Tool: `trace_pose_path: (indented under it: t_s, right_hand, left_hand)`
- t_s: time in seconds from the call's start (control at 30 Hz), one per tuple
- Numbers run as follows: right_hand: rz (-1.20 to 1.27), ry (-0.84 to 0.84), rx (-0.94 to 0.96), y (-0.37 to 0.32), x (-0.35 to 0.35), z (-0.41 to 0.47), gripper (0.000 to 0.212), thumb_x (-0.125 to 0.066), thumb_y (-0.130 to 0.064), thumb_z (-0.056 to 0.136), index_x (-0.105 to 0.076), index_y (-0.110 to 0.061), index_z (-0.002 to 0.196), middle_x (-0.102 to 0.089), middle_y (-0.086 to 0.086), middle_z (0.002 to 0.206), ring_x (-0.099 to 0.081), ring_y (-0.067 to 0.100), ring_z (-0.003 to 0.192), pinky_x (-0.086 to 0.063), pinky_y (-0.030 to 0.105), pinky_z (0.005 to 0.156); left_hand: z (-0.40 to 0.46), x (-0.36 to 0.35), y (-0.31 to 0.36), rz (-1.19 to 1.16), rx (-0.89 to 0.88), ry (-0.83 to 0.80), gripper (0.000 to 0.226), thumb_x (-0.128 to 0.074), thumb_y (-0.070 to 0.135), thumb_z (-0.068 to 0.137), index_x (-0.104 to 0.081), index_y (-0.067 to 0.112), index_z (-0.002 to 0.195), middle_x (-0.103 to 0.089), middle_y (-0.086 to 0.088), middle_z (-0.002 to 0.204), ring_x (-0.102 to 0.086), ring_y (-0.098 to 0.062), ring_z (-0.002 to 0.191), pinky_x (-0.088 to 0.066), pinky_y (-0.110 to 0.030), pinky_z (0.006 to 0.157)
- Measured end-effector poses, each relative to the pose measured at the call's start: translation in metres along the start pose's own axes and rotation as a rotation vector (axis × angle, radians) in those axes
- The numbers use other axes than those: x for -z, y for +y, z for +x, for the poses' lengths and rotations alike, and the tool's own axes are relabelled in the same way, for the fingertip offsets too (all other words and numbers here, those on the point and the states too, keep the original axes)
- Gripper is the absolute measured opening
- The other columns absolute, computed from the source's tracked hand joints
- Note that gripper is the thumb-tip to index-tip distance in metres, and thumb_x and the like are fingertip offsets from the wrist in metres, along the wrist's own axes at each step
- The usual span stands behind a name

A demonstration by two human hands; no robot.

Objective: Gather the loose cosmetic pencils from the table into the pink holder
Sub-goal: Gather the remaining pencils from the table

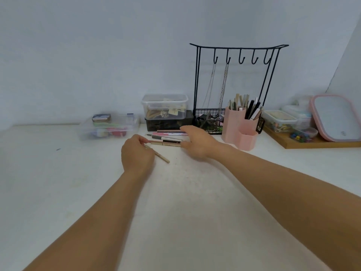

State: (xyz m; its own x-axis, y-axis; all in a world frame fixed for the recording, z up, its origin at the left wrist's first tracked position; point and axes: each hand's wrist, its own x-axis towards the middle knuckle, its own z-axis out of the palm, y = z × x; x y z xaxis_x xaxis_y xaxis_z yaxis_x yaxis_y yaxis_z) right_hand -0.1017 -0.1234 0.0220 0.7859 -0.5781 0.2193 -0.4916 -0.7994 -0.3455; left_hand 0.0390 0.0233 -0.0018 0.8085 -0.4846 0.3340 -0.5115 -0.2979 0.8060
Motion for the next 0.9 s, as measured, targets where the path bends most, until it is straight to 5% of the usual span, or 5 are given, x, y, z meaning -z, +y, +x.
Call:
trace_pose_path:
  t_s: [0.17,0.3,0.57,0.9]
  right_hand:
    - [-0.013,-0.080,-0.058,-0.006,-0.008,0.045,0.063,-0.045,-0.039,0.100,-0.029,-0.008,0.153,-0.037,0.012,0.156,-0.038,0.031,0.140,-0.037,0.043,0.114]
    - [-0.113,-0.131,-0.125,-0.006,-0.020,0.066,0.052,-0.039,-0.045,0.100,-0.047,-0.007,0.135,-0.050,0.017,0.135,-0.051,0.034,0.117,-0.046,0.047,0.099]
    - [-0.306,-0.092,-0.181,-0.012,-0.031,0.057,0.067,-0.027,-0.061,0.100,-0.043,-0.012,0.142,-0.040,0.018,0.141,-0.037,0.039,0.130,-0.038,0.052,0.105]
    - [0.034,0.040,-0.162,-0.001,-0.009,-0.023,0.043,-0.054,-0.047,0.097,-0.072,-0.009,0.104,-0.067,0.006,0.097,-0.060,0.022,0.086,-0.048,0.036,0.071]
  left_hand:
    - [0.002,-0.004,-0.002,0.106,0.031,-0.055,0.028,-0.062,0.003,0.086,-0.064,0.018,0.110,-0.064,-0.007,0.114,-0.058,-0.028,0.108,-0.050,-0.043,0.093]
    - [0.003,-0.004,-0.005,0.100,0.041,-0.078,0.029,-0.062,0.007,0.084,-0.064,0.022,0.109,-0.064,-0.004,0.115,-0.059,-0.026,0.107,-0.050,-0.044,0.095]
    - [0.003,-0.006,-0.003,0.240,-0.051,-0.172,0.033,-0.057,0.023,0.090,-0.065,0.029,0.122,-0.067,0.003,0.123,-0.058,-0.025,0.115,-0.041,-0.038,0.098]
    - [-0.007,-0.013,0.003,0.214,-0.314,-0.444,0.042,-0.068,0.036,0.090,-0.060,0.031,0.132,-0.065,0.007,0.132,-0.058,-0.014,0.117,-0.046,-0.034,0.098]
